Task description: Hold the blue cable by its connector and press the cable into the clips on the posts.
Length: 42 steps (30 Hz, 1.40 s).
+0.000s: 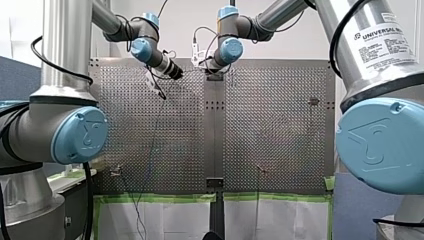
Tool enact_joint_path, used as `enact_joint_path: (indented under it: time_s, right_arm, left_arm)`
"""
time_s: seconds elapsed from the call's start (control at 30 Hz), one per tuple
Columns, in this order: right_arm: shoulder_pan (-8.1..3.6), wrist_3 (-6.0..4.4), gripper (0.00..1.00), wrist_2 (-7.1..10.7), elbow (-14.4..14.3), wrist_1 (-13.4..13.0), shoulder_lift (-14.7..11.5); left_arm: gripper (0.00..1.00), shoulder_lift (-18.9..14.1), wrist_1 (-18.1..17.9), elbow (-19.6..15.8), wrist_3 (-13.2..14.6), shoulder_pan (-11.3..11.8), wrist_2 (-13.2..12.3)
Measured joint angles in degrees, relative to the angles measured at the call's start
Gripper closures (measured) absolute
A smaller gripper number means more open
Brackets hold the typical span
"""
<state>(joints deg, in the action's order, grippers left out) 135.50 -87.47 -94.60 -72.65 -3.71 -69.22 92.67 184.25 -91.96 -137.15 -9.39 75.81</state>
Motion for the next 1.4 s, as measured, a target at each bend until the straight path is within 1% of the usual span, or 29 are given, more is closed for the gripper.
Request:
enact_joint_path:
  time_s: [0.17, 0.4, 0.53, 0.67, 0.83, 0.97, 1.17, 1.3, 1.4]
  right_arm:
    - [0.12, 0.0, 1.0, 0.0, 0.0, -0.1, 0.0]
    - [0.16, 0.0, 1.0, 0.26, 0.0, -0.2, 0.0]
    - [0.17, 0.0, 1.0, 0.41, 0.0, -0.2, 0.0]
    - [0.32, 0.0, 1.0, 0.45, 0.0, -0.2, 0.0]
    - [0.61, 0.0, 1.0, 0.5, 0.0, -0.2, 0.0]
    - [0.84, 0.0, 1.0, 0.65, 0.0, -0.2, 0.0]
    - [1.36, 0.0, 1.0, 0.87, 0.0, -0.3, 0.0]
    - [1.5, 0.03, 1.0, 1.05, 0.0, -0.3, 0.0]
    - [2.03, 0.49, 1.0, 1.74, 0.0, -0.5, 0.0]
  left_arm:
    - [1.0, -2.1, 1.4, -0.2, 1.4, 0.1, 2.5]
    - [1.0, -3.0, 4.3, -0.3, 4.3, -0.1, 5.7]
    - [1.0, -3.6, 6.1, -1.6, 6.4, 0.0, 7.9]
    - [1.0, -4.4, 6.3, -2.8, 8.3, 0.2, 9.7]
    - [1.0, -5.6, 6.6, -3.4, 10.3, 0.3, 12.0]
    - [1.0, -6.4, 7.0, -3.4, 10.9, 0.4, 13.8]
    - [1.0, -8.1, 7.5, -3.5, 11.1, 0.6, 16.8]
    - [1.0, -9.0, 7.4, -4.1, 11.1, 0.9, 18.8]
    - [1.0, -9.4, 7.3, -4.5, 11.1, 1.2, 20.2]
